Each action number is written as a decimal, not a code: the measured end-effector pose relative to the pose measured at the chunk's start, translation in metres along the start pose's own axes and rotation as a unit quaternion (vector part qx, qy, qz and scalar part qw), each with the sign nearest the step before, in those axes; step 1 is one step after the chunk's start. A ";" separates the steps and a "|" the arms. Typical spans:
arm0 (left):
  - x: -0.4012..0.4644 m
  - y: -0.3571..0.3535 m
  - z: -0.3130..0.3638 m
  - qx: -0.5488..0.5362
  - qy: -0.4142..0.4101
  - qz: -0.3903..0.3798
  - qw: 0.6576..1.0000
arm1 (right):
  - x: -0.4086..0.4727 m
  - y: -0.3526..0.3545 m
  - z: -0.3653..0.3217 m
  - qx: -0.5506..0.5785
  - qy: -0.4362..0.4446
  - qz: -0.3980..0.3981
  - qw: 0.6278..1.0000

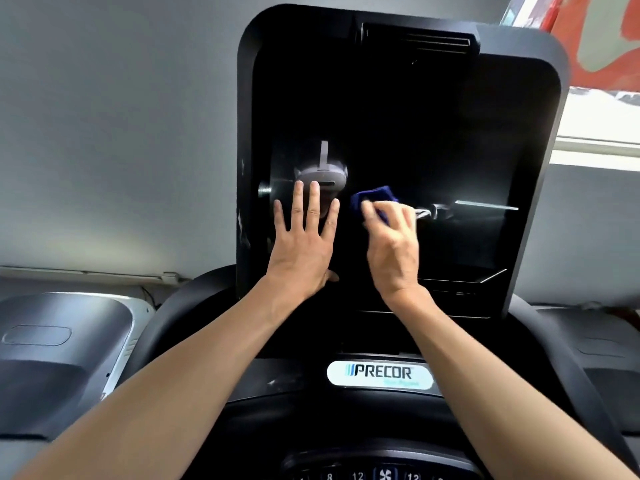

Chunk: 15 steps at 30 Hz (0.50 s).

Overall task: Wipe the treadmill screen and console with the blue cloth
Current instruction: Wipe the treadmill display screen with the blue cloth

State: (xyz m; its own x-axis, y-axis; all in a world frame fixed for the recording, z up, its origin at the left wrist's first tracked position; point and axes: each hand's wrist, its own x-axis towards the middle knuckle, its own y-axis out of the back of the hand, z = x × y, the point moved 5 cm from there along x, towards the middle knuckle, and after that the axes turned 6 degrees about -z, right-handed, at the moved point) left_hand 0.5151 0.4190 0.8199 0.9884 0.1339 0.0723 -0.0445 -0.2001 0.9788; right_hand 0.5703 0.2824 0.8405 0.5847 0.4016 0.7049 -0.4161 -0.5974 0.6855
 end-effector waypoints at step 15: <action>-0.001 0.002 -0.001 0.008 -0.003 0.003 1.000 | 0.016 0.020 0.054 -0.044 0.015 -0.008 0.999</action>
State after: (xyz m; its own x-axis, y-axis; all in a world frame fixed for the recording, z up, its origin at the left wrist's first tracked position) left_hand 0.5135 0.4195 0.8220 0.9889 0.1270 0.0771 -0.0483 -0.2155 0.9753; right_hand 0.6085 0.2396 0.8559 0.5719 0.4316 0.6976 -0.4668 -0.5281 0.7094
